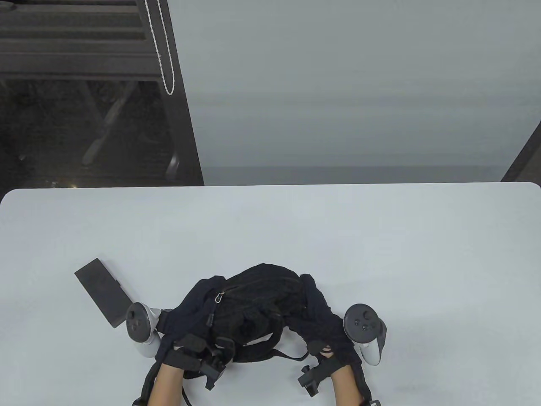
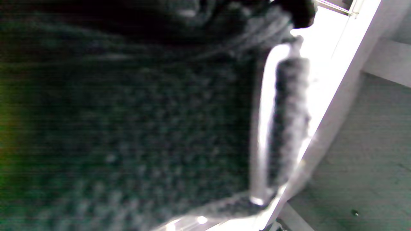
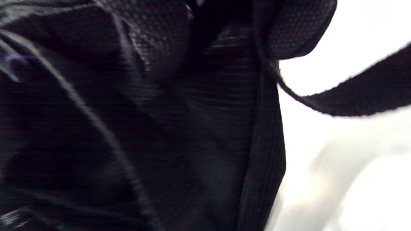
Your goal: Put stationery box into the backpack's main compartment
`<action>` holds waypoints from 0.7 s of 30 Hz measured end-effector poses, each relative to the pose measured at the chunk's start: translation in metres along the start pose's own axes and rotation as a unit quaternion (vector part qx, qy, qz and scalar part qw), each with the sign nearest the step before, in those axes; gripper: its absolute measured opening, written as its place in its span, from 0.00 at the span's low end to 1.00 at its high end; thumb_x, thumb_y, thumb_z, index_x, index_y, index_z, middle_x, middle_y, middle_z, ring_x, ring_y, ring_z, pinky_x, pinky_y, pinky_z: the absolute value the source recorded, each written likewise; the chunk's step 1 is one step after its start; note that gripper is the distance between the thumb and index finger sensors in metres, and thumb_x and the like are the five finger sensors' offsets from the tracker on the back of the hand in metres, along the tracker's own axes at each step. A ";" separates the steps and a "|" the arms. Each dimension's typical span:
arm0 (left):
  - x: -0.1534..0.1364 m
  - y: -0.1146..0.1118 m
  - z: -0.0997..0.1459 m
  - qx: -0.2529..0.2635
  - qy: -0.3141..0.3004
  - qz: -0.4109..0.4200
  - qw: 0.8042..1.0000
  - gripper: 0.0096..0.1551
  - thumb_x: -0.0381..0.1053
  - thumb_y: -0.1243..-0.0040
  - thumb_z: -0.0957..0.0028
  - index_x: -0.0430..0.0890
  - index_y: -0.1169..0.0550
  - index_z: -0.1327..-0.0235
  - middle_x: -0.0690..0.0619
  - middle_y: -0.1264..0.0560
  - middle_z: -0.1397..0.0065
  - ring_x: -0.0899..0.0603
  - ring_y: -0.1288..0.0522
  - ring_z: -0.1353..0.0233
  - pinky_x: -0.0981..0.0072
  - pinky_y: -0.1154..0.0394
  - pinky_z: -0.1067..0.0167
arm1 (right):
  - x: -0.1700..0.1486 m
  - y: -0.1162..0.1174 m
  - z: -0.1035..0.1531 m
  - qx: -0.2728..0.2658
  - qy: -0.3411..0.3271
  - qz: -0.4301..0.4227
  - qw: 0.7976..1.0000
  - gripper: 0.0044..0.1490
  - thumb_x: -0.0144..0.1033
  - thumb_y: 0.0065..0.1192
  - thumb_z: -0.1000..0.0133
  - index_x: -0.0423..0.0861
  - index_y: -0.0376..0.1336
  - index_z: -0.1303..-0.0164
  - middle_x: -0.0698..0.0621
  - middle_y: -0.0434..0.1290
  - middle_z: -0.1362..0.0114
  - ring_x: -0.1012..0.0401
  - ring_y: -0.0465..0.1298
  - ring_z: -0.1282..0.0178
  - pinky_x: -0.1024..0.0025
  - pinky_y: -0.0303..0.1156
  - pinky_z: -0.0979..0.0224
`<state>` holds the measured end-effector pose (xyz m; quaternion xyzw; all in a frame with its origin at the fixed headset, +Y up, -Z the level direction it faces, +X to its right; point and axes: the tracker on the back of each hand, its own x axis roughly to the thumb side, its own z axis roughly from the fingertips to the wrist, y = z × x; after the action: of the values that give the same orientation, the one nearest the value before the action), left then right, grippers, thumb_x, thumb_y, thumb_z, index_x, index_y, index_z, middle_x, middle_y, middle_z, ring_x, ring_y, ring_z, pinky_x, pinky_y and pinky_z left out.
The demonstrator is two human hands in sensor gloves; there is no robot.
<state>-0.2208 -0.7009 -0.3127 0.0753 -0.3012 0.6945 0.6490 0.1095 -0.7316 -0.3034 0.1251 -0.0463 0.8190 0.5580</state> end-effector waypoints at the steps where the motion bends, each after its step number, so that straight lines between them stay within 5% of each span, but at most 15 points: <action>1: 0.000 0.000 -0.003 -0.032 0.015 -0.009 0.999 0.26 0.46 0.43 0.39 0.51 0.25 0.26 0.47 0.28 0.29 0.31 0.29 0.31 0.34 0.31 0.34 | 0.002 -0.001 0.003 -0.052 0.003 0.025 0.998 0.51 0.44 0.76 0.46 0.51 0.49 0.17 0.50 0.63 0.22 0.56 0.77 0.37 0.61 0.79 0.44; 4: -0.001 0.002 -0.006 -0.093 0.054 -0.070 0.992 0.28 0.50 0.46 0.35 0.56 0.33 0.20 0.48 0.38 0.18 0.30 0.38 0.22 0.29 0.40 0.28 | 0.007 -0.003 0.004 -0.071 -0.014 0.052 0.996 0.39 0.43 0.74 0.45 0.55 0.58 0.25 0.53 0.68 0.27 0.58 0.80 0.42 0.65 0.82 0.47; 7: -0.003 0.009 -0.006 -0.053 0.067 -0.096 0.992 0.30 0.51 0.41 0.37 0.57 0.31 0.20 0.47 0.37 0.17 0.30 0.37 0.22 0.27 0.40 0.29 | 0.005 -0.012 0.005 -0.085 -0.012 0.026 0.996 0.34 0.42 0.74 0.45 0.57 0.61 0.29 0.55 0.69 0.27 0.58 0.80 0.43 0.65 0.81 0.47; 14: 0.007 0.042 -0.002 -0.047 0.140 -0.219 0.964 0.31 0.51 0.39 0.37 0.57 0.32 0.19 0.46 0.40 0.15 0.28 0.43 0.18 0.24 0.49 0.28 | -0.007 -0.031 0.006 -0.117 0.005 -0.044 0.992 0.29 0.41 0.71 0.43 0.57 0.63 0.31 0.55 0.69 0.27 0.57 0.79 0.42 0.64 0.81 0.46; 17: 0.010 0.065 0.000 -0.036 0.198 -0.313 0.928 0.31 0.50 0.37 0.37 0.57 0.31 0.20 0.46 0.40 0.15 0.27 0.46 0.18 0.22 0.54 0.29 | -0.005 -0.036 0.007 -0.122 0.000 -0.063 0.991 0.29 0.41 0.71 0.43 0.57 0.63 0.31 0.54 0.69 0.27 0.57 0.79 0.42 0.64 0.81 0.46; 21: 0.000 0.108 0.009 -0.017 0.312 -0.452 0.835 0.31 0.50 0.34 0.39 0.59 0.29 0.21 0.46 0.42 0.14 0.25 0.50 0.17 0.18 0.56 0.32 | 0.000 -0.038 0.008 -0.131 -0.010 -0.077 0.988 0.29 0.41 0.71 0.43 0.57 0.62 0.31 0.55 0.69 0.27 0.57 0.79 0.42 0.65 0.81 0.46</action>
<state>-0.3251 -0.7026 -0.3401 -0.0286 -0.0266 0.3052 0.9515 0.1458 -0.7189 -0.2980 0.0626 -0.1486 0.7591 0.6307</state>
